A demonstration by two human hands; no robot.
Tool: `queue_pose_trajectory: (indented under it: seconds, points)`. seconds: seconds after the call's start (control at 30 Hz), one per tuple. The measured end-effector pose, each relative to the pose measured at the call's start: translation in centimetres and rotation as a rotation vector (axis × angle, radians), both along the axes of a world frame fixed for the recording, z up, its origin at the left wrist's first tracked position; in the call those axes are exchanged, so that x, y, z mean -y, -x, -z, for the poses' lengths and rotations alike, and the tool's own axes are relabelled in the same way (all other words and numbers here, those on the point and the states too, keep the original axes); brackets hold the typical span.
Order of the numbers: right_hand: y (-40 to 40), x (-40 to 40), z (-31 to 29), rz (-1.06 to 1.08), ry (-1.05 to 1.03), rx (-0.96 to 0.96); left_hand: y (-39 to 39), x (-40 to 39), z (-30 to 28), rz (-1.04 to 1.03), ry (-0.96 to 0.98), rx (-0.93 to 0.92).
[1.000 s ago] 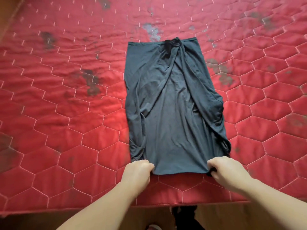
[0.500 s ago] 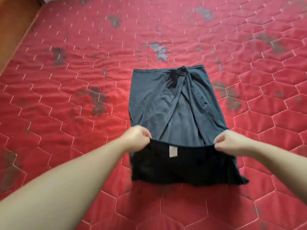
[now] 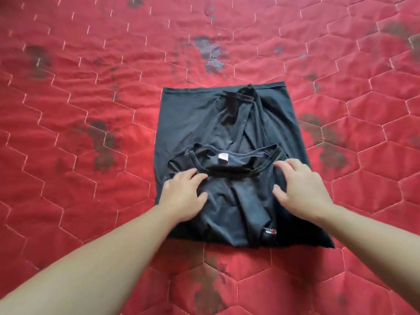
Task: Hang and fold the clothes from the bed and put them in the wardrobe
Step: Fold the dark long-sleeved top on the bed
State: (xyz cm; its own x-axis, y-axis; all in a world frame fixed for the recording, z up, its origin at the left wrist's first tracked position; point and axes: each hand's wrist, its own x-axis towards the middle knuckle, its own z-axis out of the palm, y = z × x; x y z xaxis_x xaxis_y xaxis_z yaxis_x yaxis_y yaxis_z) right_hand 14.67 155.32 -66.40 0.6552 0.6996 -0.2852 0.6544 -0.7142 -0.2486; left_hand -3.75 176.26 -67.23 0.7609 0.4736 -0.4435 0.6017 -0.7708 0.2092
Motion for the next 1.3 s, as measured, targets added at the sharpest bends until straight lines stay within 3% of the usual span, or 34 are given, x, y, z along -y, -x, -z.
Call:
queue_pose_trajectory:
  seconds: [0.1,0.2,0.4,0.53,0.6,0.7,0.8,1.0,1.1,1.23,1.3]
  points:
    - [-0.9,0.3,1.7,0.046,-0.038,0.017,0.3,-0.3,1.3,0.005,-0.078,0.09]
    - [-2.1,-0.2,2.3,-0.154,-0.087,0.126,-0.7,-1.7,1.6,0.019,-0.151,0.28]
    - [-5.2,-2.7,1.7,-0.327,0.008,0.227,-3.5,-6.1,0.8,0.28,-0.261,-0.037]
    - [-7.1,-3.1,1.0,-0.384,0.029,0.118,-4.1,-8.4,-0.1,0.37,-0.27,-0.093]
    - [-7.7,-3.2,0.8,-0.334,-0.031,0.04,-3.9,-9.5,0.0,0.264,-0.218,0.001]
    - [-8.4,-3.5,1.0,-0.159,-0.084,-0.014,-4.0,-10.9,0.3,-0.077,0.003,0.183]
    - [-8.7,-4.2,1.8,0.061,-0.052,-0.135,-4.6,-11.6,0.9,-0.309,0.22,0.169]
    - [-8.5,-5.4,2.5,0.238,-0.047,-0.294,-5.3,-11.8,2.6,-0.574,0.506,0.195]
    - [-9.6,-5.9,1.7,0.28,-0.085,-0.397,-5.2,-12.8,2.5,-0.62,0.646,0.219]
    - [-10.5,-6.7,1.4,0.318,-0.09,-0.504,-5.3,-14.2,2.4,-0.531,0.624,0.205]
    - [-10.9,-7.7,1.7,0.306,-0.054,-0.436,-6.1,-14.6,2.4,-0.515,0.565,0.233]
